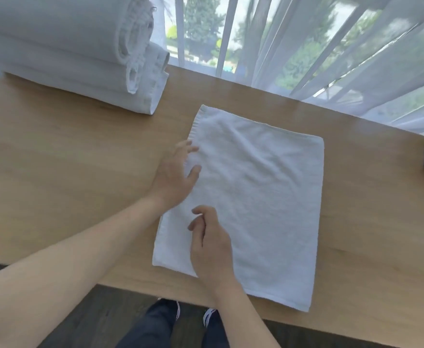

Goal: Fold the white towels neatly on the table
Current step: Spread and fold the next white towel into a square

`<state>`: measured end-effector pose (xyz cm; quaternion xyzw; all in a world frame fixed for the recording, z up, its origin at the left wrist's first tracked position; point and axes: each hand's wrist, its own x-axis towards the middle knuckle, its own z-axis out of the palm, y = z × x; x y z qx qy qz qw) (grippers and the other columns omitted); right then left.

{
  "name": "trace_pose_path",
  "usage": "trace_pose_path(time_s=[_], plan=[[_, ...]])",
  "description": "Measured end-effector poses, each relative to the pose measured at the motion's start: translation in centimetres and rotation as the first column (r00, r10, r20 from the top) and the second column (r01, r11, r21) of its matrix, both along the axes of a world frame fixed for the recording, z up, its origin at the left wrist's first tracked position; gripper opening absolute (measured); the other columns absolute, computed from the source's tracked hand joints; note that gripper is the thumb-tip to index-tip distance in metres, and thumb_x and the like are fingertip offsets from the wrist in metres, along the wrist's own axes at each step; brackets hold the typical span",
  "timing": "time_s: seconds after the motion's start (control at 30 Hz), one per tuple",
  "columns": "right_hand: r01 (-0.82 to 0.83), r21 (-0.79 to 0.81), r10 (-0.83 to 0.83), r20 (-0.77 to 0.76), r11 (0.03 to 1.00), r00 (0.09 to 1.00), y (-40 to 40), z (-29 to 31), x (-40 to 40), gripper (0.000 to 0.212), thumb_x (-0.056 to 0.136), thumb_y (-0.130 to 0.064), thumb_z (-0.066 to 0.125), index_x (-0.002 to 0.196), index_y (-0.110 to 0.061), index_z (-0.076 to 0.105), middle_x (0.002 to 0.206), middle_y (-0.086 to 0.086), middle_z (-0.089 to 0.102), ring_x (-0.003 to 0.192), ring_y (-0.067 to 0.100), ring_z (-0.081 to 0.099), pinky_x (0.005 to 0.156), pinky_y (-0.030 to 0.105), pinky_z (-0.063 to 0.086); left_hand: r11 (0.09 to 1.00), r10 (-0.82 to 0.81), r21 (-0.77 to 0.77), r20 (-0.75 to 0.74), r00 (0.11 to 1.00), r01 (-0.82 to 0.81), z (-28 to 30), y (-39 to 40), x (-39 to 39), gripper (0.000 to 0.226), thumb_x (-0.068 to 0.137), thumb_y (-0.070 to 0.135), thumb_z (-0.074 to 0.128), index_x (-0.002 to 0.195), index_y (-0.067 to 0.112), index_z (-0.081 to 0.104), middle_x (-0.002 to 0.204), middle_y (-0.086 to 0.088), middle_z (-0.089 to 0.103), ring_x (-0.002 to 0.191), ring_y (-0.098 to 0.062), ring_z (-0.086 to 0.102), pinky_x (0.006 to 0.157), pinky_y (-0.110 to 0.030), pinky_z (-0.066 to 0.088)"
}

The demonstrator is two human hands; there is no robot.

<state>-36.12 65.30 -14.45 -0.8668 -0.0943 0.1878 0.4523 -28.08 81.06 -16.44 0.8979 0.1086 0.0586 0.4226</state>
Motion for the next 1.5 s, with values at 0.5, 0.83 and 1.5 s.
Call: trace_pose_path(time_s=[0.5, 0.83, 1.5], plan=[[-0.235, -0.484, 0.426, 0.332, 0.843, 0.842, -12.5, -4.0, 8.0, 0.048, 0.105, -0.019, 0.045, 0.152, -0.020, 0.040, 0.162, -0.001, 0.029, 0.152, 0.015, 0.017, 0.125, 0.038, 0.013, 0.793, -0.177, 0.514, -0.320, 0.931, 0.328, -3.3, -6.3, -9.3, 0.074, 0.101, 0.061, 0.009, 0.160, 0.018, -0.005, 0.168, 0.000, -0.010, 0.153, -0.016, -0.015, 0.124, -0.039, -0.006], [0.125, -0.460, 0.000, 0.263, 0.879, 0.965, -7.6, -3.5, 3.3, 0.050, 0.106, -0.031, 0.035, 0.156, -0.028, 0.031, 0.164, -0.004, 0.024, 0.151, 0.015, 0.018, 0.120, 0.034, 0.014, 0.521, -0.035, 0.764, -0.426, 0.904, 0.380, -0.8, -0.1, 3.6, 0.067, 0.099, 0.061, 0.000, 0.156, 0.031, -0.017, 0.159, -0.001, -0.034, 0.150, -0.027, -0.027, 0.121, -0.050, -0.016], [0.006, -0.580, 0.195, 0.283, 0.815, 0.939, -11.4, -4.5, 19.6, 0.061, 0.101, -0.054, 0.008, 0.159, -0.036, 0.014, 0.168, -0.006, 0.000, 0.154, 0.015, -0.008, 0.123, 0.041, -0.012, 0.709, -0.246, 0.597, -0.292, 0.924, 0.377, -3.7, -12.1, 6.6, 0.070, 0.098, 0.058, 0.021, 0.161, 0.029, 0.009, 0.168, 0.001, 0.005, 0.155, -0.025, -0.002, 0.125, -0.049, 0.004]])
